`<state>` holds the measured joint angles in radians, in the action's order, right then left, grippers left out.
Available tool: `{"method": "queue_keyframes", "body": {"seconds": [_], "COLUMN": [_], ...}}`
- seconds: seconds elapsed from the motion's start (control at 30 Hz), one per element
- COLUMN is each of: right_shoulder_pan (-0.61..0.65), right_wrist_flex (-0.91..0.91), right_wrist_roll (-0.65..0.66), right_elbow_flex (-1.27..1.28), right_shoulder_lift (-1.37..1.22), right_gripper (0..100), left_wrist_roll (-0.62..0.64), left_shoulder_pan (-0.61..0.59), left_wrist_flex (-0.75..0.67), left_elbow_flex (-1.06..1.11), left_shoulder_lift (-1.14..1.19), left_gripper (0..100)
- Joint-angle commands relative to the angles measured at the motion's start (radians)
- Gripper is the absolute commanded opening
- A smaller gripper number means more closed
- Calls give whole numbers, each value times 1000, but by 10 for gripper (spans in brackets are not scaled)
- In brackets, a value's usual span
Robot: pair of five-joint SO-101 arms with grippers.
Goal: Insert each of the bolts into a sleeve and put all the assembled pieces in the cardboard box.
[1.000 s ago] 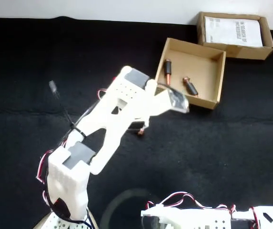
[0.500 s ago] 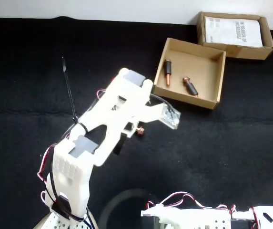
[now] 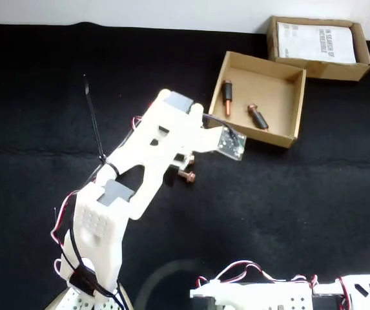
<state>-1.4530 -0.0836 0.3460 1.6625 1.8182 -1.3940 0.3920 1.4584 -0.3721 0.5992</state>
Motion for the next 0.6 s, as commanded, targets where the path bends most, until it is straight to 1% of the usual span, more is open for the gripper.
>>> {"method": "queue_keyframes", "body": {"seconds": [0.0, 0.23, 0.4, 0.5, 0.57], "right_shoulder_pan": [24, 30, 30, 30, 30], "right_wrist_flex": [-22, -22, -22, -22, -22], "right_wrist_roll": [17, 17, 17, 17, 17], "right_elbow_flex": [142, 142, 142, 142, 142], "right_shoulder_lift": [8, 8, 8, 8, 8], "right_gripper": [7, 7, 7, 7, 7], "left_wrist_roll": [-61, -51, 18, 31, 31], "left_shoulder_pan": [-2, 51, 88, 113, 122], "left_wrist_flex": [-17, -15, -14, 38, 63], "left_elbow_flex": [-61, -116, -177, -186, -186], "left_shoulder_lift": [22, 134, 171, 174, 174], "left_gripper": [280, 280, 280, 279, 254]}}
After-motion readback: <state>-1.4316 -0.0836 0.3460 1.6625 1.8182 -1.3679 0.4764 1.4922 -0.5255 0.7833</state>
